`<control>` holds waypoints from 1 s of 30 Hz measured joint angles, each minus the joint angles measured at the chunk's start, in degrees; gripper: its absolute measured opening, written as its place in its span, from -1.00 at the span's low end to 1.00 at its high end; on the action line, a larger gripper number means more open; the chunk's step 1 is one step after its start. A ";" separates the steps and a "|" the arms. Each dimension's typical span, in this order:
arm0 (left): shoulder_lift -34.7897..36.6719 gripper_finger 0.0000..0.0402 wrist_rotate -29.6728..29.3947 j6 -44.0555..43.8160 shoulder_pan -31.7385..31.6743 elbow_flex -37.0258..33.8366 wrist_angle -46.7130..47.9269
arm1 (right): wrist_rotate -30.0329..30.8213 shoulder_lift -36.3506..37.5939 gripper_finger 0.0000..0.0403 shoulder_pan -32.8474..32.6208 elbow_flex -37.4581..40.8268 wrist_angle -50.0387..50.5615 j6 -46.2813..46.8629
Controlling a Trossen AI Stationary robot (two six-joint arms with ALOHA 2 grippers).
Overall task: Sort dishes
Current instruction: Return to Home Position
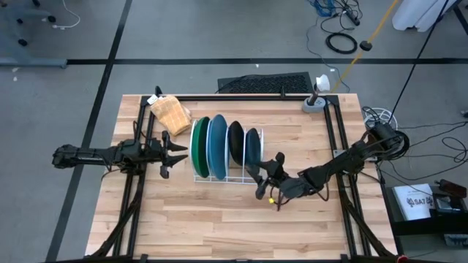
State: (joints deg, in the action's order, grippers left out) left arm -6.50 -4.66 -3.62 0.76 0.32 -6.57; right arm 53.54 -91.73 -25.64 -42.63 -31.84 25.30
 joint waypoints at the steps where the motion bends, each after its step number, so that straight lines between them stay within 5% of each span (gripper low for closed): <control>1: 0.00 -0.26 -0.01 0.02 0.01 0.00 0.05 | -0.29 0.79 -0.03 -0.57 0.00 -0.04 -1.25; 6: 0.00 -0.26 -0.03 1.02 0.01 0.00 1.12 | -0.79 5.48 0.02 -3.83 0.00 1.94 -10.19; 12: 0.00 -0.26 0.06 1.69 0.01 -0.02 1.56 | 5.58 11.82 -0.08 -8.57 0.00 3.87 -24.31; 20: 0.00 -0.26 -0.33 2.47 -0.01 -0.04 3.16 | 8.81 22.93 -0.82 -12.28 8.00 5.98 -30.56; 25: 0.00 -0.26 -0.44 2.52 0.01 -0.07 2.85 | 0.40 29.97 -0.97 -9.81 21.82 -7.63 -30.82; 30: 0.00 -0.26 -0.53 2.52 0.00 -0.07 2.85 | -15.07 33.99 -1.00 -3.86 34.43 -24.04 -31.43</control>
State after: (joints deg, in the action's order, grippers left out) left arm -6.50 -5.19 -1.10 0.76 0.25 -3.73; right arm 38.47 -57.74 -29.50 -8.21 -55.88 -6.12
